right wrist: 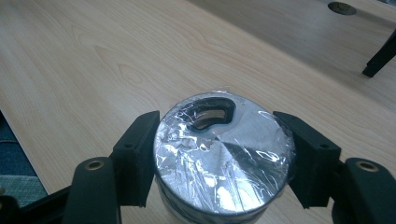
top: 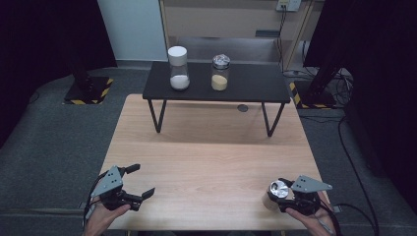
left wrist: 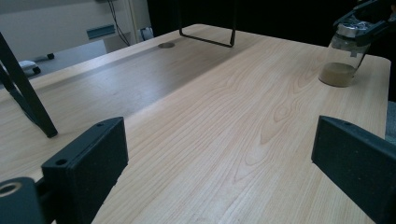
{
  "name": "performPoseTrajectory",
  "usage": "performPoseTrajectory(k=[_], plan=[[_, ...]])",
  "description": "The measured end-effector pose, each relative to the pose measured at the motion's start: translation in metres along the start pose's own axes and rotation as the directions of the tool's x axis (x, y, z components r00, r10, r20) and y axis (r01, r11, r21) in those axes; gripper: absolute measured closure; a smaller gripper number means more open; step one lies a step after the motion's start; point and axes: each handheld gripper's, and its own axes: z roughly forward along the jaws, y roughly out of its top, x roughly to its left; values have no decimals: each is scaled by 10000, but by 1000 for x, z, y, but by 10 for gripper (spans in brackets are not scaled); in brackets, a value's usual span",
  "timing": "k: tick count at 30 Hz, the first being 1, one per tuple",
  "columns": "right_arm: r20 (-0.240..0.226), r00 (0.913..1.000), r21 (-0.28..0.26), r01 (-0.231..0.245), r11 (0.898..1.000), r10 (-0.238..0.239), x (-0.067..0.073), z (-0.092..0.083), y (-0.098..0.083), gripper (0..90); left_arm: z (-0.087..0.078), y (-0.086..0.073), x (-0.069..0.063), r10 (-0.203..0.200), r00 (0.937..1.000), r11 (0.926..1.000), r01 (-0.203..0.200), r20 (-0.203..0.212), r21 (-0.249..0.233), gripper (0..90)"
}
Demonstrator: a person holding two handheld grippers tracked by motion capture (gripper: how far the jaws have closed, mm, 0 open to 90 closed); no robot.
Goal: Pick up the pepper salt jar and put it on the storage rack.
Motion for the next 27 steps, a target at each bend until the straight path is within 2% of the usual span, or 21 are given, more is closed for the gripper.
performPoseTrajectory(k=[4, 16, 20, 27], plan=[[49, 10000, 220, 55, 9997, -56, 2, 1, 7, 357, 0, 0, 0, -2, 10000, 10000, 2, 10, 2, 26], [-119, 9999, 20, -6, 10000, 6, -7, -7, 25, 358, 0, 0, 1, -17, 10000, 10000, 17, 37, 2, 26], [-251, 9997, 30, -8, 10000, 8, -11, -9, 36, 358, 0, 0, 1, -33, 10000, 10000, 33, 38, -3, 26], [-240, 9993, 228, 278, 9994, -273, -11, -13, 62, 357, 0, 0, 1, -27, 10000, 10000, 27, 57, -9, 26]])
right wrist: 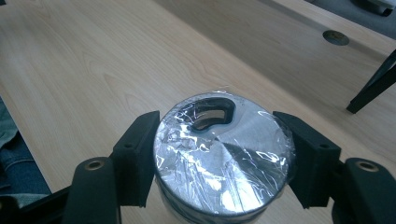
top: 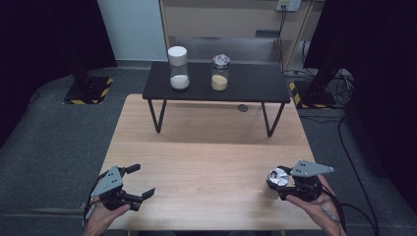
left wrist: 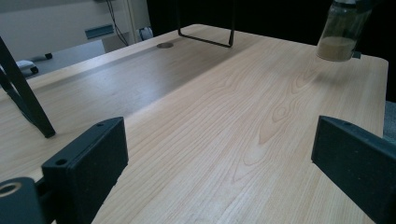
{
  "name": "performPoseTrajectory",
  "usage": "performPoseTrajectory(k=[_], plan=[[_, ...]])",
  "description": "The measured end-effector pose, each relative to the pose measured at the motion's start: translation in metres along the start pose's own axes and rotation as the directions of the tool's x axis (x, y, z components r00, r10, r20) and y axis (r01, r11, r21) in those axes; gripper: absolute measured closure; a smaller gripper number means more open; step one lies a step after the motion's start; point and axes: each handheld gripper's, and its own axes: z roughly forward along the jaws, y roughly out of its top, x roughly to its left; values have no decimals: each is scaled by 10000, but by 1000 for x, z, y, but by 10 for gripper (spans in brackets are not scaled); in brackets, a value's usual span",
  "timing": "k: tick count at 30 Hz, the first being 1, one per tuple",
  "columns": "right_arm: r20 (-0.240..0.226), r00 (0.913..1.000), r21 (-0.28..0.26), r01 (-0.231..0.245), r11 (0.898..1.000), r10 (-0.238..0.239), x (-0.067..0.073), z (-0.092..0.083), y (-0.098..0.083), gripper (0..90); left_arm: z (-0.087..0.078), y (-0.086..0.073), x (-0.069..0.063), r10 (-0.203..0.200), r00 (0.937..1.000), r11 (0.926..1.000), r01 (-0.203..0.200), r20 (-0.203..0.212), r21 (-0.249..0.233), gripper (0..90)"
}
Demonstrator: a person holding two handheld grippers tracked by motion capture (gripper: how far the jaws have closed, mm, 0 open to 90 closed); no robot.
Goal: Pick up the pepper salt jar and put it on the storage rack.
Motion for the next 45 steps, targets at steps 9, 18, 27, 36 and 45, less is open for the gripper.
performPoseTrajectory(k=[9, 18, 27, 36, 45], plan=[[-512, 9986, -127, -110, 9999, 103, -9, -5, 26, 358, 0, 0, 1, -10, 10000, 10000, 10, 50, -4, 26], [-642, 9974, -286, 304, 9991, -321, -11, -10, 57, 358, 1, 0, 1, 12, 10000, 10000, -12, 72, 9, 26], [-1022, 9930, -232, 577, 9981, -598, -14, -11, 93, 357, 1, 0, 1, 7, 10000, 10000, -7, 99, 13, 26], [-1146, 9924, -161, 429, 9989, -445, -20, -7, 123, 357, 1, 0, 1, 11, 9999, 10000, -11, 108, 22, 27], [-966, 9952, -18, 159, 9999, -161, -31, -2, 156, 358, 1, 0, 1, 38, 9999, 10000, -38, 127, 30, 27]])
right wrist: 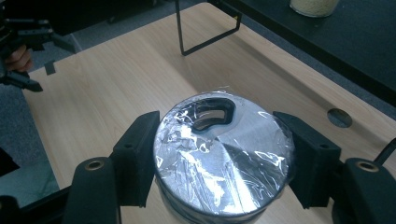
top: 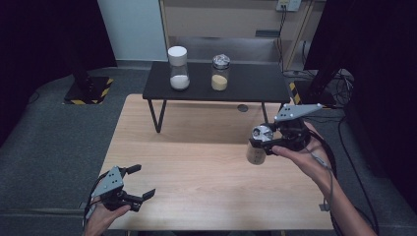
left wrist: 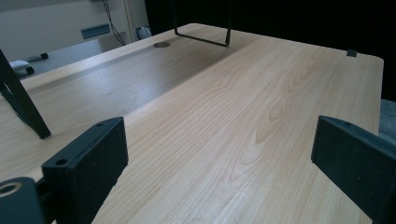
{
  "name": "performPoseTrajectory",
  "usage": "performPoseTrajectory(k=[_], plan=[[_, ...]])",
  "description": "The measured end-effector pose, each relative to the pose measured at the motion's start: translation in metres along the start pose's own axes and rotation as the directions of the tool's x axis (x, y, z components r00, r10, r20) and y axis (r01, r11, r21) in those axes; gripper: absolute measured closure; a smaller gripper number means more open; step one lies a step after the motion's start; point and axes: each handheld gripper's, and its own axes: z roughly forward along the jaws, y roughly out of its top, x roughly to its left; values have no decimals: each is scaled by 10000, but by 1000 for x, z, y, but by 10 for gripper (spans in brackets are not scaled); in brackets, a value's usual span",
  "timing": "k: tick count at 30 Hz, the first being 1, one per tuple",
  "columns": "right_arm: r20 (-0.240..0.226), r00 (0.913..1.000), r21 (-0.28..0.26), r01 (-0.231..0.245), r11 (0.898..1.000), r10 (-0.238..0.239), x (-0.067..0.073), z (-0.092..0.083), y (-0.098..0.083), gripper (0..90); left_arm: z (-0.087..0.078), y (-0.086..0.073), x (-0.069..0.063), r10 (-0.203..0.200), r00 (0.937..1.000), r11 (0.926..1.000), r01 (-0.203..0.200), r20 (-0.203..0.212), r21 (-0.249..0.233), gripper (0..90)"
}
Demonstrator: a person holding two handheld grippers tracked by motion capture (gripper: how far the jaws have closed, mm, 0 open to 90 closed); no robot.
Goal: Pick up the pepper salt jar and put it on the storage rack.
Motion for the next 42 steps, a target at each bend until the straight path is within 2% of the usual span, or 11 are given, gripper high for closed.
performPoseTrajectory(k=[12, 24, 36, 42], plan=[[515, 9983, -177, -252, 9995, 261, -11, -2, 41, 357, 0, 0, 0, -1, 10000, 10000, 1, 24, -1, 27], [1087, 9926, -279, -508, 9983, 535, -20, -3, 71, 357, 0, 0, 1, -4, 10000, 10000, 4, 51, -14, 28], [1827, 9799, -507, -722, 9961, 803, -34, 1, 93, 357, 0, -1, 1, -20, 10000, 10000, 20, 83, -39, 28], [2204, 9704, -583, -875, 9945, 983, -41, 4, 106, 358, 0, -1, 2, -39, 10000, 10000, 40, 81, -59, 28]])
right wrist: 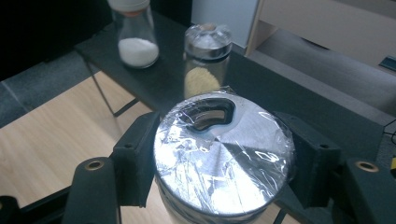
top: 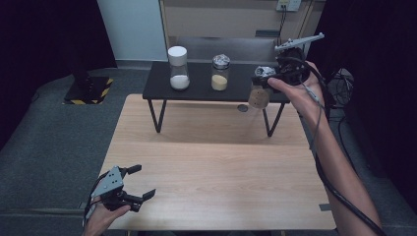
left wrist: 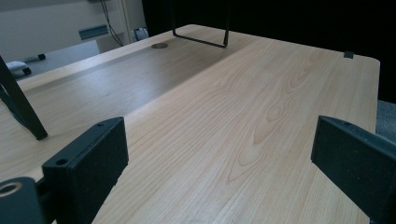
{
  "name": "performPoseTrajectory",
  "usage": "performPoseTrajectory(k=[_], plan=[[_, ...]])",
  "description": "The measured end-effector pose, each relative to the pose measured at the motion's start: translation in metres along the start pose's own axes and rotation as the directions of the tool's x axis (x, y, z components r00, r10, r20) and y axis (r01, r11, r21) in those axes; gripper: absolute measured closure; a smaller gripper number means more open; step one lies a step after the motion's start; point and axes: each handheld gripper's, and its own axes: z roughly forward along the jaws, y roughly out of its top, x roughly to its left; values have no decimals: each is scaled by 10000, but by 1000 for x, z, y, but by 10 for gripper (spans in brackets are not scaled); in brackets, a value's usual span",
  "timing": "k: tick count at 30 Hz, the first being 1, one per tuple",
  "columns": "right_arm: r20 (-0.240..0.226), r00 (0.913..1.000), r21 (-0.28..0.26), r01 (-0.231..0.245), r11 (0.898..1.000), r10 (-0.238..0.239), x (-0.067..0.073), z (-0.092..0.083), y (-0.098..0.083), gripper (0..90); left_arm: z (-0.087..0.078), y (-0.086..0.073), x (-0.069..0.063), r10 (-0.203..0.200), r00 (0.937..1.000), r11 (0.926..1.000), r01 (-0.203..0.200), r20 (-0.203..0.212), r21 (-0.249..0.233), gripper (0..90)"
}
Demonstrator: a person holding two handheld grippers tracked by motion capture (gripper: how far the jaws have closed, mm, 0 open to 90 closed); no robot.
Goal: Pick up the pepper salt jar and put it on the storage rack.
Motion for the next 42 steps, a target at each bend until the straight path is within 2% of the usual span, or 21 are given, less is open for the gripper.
performPoseTrajectory(k=[9, 13, 18, 24, 28, 38, 42], plan=[[755, 9969, 22, -230, 9997, 227, -3, 16, 17, 358, 0, 0, 0, -13, 10000, 10000, 13, 24, -27, 28], [903, 9946, 41, -520, 9986, 514, -8, 27, 21, 358, -1, -1, 1, -39, 10000, 10000, 40, 31, -46, 28], [1170, 9914, 75, -594, 9982, 581, -11, 38, 25, 358, -1, -1, 1, -47, 10000, 10000, 47, 45, -61, 28], [1509, 9856, -191, -743, 9971, 763, -13, 49, 24, 357, -1, -1, 1, -47, 10000, 10000, 48, 54, -68, 28], [1562, 9823, -294, -999, 9946, 1033, -18, 57, 23, 357, -1, -1, 1, -66, 10000, 9999, 66, 44, -78, 28], [2168, 9653, -535, -1374, 9891, 1459, -24, 78, 19, 357, -2, -2, 1, -92, 9999, 9999, 92, 47, -105, 28], [2289, 9615, -586, -1425, 9881, 1523, -25, 87, 15, 357, -2, -2, 1, -100, 9999, 9999, 101, 56, -111, 28]])
